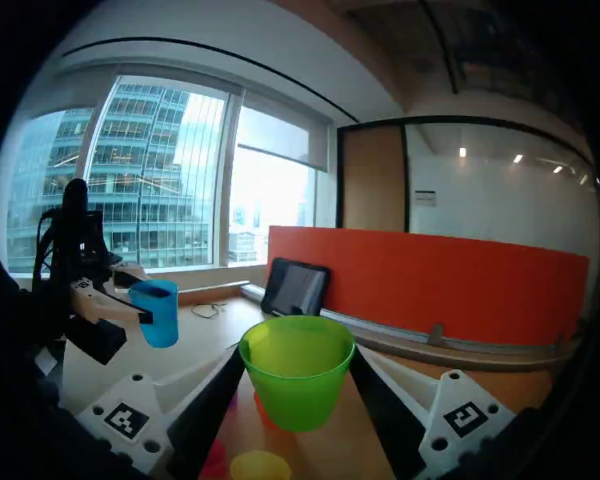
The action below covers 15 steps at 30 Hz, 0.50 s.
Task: Pour water
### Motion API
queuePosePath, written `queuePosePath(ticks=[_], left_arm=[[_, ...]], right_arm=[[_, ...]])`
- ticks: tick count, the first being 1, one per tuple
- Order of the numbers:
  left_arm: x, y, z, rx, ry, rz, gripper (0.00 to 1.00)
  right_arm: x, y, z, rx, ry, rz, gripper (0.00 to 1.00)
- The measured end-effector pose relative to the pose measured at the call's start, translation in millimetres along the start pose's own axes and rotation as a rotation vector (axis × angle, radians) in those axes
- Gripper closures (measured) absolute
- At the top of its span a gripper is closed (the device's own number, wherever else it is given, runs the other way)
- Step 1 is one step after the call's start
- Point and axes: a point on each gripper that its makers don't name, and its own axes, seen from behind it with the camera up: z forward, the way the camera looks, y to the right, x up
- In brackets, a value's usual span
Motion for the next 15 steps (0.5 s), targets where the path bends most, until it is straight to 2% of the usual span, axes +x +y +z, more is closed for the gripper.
queuePosePath(ticks=[15], left_arm=[[4.8,0.6,4.0,-0.002,0.011,0.003,0.14]], right_arm=[[6.7,-6.3,-1.5,0.019,0.010,-0.004,0.07]])
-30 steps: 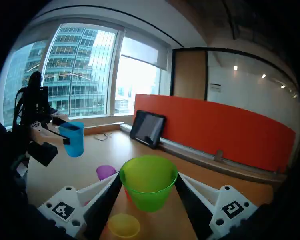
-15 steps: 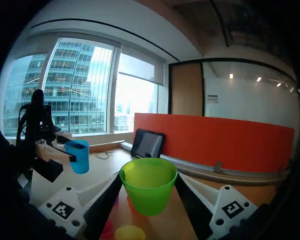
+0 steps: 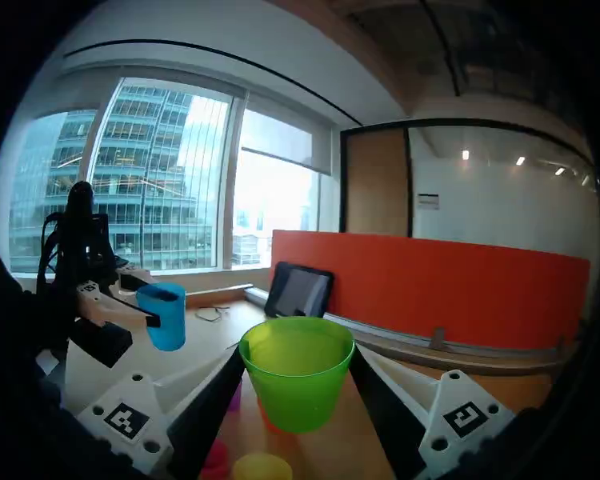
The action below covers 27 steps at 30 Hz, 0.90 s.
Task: Pour water
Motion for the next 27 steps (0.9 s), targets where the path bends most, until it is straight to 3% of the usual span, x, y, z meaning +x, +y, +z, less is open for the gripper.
queuePosePath(ticks=[9,27], left_arm=[[11,-3.6,0.2,0.007,0.022,0.015,0.14],[45,-14.0,-1.2,0.048,0.072,0.118,0.14]], right_arm=[[-1,-10,0.8,0.026,-0.001,0.003,0.07],[-11,-37,1.3,0.096,-0.014,0.013,0.07]])
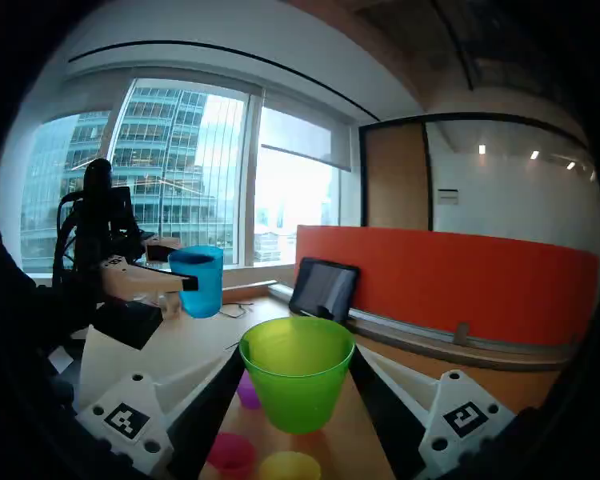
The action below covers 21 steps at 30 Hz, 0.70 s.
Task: Pour water
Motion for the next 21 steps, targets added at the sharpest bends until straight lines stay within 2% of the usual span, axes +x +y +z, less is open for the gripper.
queuePosePath(ticks=[21], left_arm=[[40,-2.2,8.9,0.044,0.034,0.205,0.14]], right_arm=[[-11,-28,7.8,0.072,-0.001,0.009,0.08]])
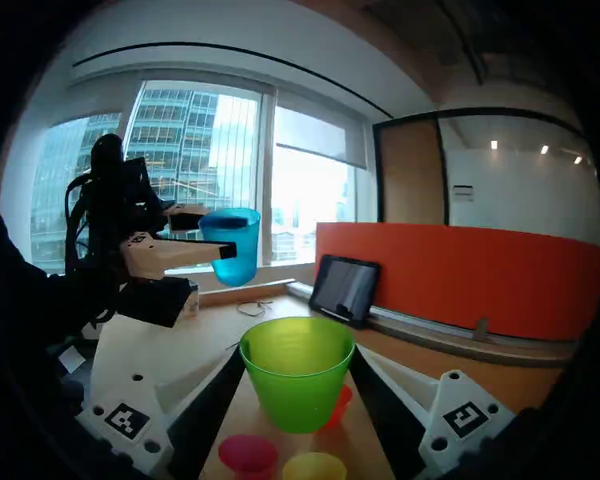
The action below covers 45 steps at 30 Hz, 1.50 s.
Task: Pour water
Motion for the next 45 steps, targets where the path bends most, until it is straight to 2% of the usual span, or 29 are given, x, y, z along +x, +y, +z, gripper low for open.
queuePosePath(ticks=[15,28,45], left_arm=[[13,-1.1,7.0,0.008,0.000,0.155,0.14],[28,-0.1,8.1,0.030,0.003,0.315,0.14],[45,1.4,9.6,0.048,0.013,0.485,0.14]], right_arm=[[-4,-16,11.5,0.042,-0.005,0.000,0.08],[-11,-26,17.8,0.072,-0.011,0.005,0.08],[-20,-37,23.7,0.108,-0.022,0.006,0.08]])
